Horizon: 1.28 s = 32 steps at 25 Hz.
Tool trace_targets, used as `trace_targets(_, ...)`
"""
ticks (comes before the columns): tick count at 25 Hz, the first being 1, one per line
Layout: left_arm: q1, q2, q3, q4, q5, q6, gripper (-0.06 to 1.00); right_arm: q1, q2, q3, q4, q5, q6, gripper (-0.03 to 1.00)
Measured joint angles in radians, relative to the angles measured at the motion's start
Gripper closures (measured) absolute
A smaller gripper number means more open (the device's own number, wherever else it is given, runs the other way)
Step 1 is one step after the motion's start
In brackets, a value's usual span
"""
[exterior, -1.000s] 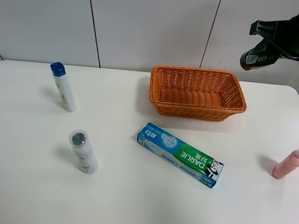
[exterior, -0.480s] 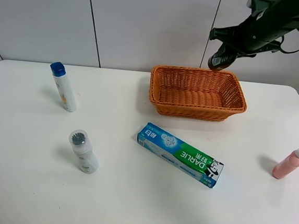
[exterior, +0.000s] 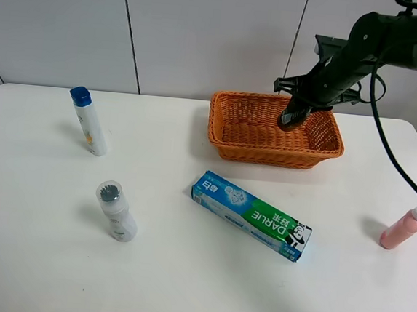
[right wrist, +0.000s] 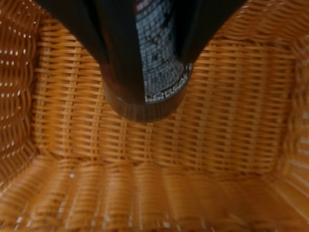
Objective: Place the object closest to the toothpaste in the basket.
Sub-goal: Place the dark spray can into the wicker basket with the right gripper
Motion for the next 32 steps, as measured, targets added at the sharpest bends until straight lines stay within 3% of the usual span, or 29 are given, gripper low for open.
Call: trace_targets(32, 0.000, 0.000, 0.000, 0.000, 0.000, 0.000, 0.00, 0.000, 0.119, -0.001, 0.000, -0.048, -0.022, 0.65)
